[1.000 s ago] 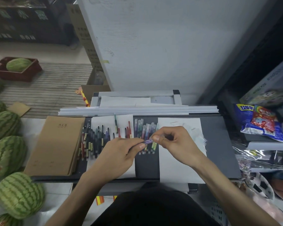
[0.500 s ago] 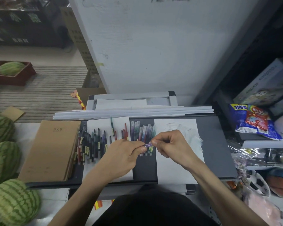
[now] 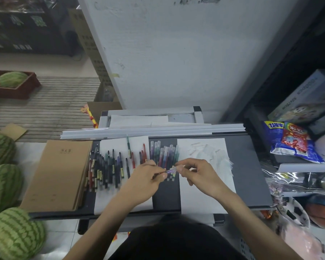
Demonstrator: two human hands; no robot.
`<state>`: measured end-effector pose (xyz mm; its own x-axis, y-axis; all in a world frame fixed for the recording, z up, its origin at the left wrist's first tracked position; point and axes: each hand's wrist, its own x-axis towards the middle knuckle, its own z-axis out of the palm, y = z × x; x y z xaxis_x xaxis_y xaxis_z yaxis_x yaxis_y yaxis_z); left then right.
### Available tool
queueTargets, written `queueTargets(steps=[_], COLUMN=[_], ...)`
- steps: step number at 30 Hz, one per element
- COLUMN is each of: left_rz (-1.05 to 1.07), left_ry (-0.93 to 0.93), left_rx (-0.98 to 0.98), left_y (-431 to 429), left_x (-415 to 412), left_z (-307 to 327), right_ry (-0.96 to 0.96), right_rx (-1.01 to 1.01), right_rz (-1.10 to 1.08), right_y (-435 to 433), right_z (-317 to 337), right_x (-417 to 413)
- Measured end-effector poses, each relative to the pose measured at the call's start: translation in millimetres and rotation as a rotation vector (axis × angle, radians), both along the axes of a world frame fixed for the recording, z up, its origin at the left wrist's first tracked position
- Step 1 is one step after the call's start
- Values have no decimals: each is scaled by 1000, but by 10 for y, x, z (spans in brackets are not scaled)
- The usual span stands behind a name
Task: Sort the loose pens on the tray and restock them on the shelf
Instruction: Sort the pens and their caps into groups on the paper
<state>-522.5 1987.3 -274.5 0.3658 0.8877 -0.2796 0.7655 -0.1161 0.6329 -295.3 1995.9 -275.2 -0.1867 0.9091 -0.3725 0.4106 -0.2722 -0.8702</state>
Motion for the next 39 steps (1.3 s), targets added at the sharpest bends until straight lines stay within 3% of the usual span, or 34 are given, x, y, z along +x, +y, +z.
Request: queueTargets(steps=[5, 12, 19, 32, 39], left_rz=[351, 586, 539, 576, 721], left_ry=[27, 52, 118, 63, 109], left_rx=[-68, -27, -59, -82, -95], left_y=[166, 336, 543, 556, 411], left_x=[-22, 127, 256, 211, -181], left_z=[-365, -552, -754, -903, -864], right_ry=[-683, -934, -999, -890, -984], right_rx=[4, -2, 6, 151, 114], right_rz=[239, 205, 249, 199, 260], right_y=[8, 22, -17, 203, 312], right_z=[-331, -486, -590, -625, -642], right_x=[302, 585, 558, 64, -125])
